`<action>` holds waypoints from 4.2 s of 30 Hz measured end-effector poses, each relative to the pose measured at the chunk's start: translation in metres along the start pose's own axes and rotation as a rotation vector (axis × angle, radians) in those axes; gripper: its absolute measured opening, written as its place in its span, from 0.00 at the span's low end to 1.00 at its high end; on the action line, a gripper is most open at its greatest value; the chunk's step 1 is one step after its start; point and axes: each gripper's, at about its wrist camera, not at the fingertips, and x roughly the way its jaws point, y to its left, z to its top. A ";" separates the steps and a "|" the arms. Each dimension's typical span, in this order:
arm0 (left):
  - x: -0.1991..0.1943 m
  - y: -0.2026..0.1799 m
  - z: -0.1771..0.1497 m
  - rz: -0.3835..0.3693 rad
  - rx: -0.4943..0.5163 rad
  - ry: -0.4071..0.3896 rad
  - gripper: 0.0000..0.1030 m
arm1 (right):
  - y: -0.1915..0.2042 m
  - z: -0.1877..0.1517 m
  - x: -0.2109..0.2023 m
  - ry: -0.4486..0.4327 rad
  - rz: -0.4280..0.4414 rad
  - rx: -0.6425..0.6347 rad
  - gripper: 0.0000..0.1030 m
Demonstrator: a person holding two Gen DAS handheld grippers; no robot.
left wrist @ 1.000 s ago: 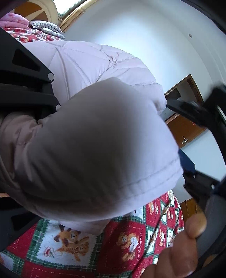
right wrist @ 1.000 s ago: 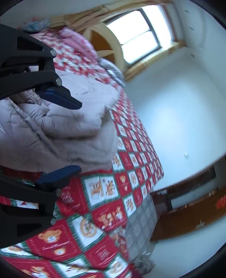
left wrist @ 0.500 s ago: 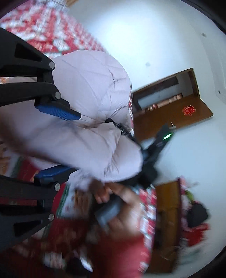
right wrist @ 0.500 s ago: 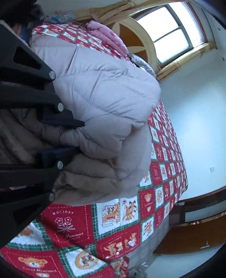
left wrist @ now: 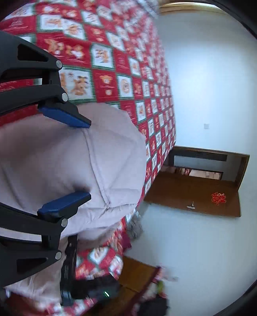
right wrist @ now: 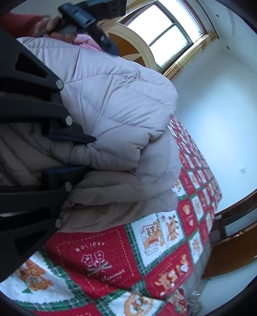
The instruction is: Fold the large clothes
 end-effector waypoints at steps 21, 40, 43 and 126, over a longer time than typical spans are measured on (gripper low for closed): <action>0.054 -0.015 -0.037 0.171 0.123 0.131 0.67 | -0.006 -0.007 0.008 0.014 -0.015 0.001 0.17; 0.041 0.027 0.022 0.152 -0.065 0.121 0.71 | 0.012 0.021 -0.036 -0.027 0.007 -0.122 0.25; 0.034 0.032 0.024 0.129 -0.070 0.094 0.71 | 0.039 0.054 -0.059 -0.078 -0.001 -0.272 0.29; -0.011 0.055 -0.056 0.053 -0.352 0.169 0.90 | 0.000 0.020 -0.014 0.015 -0.201 -0.176 1.00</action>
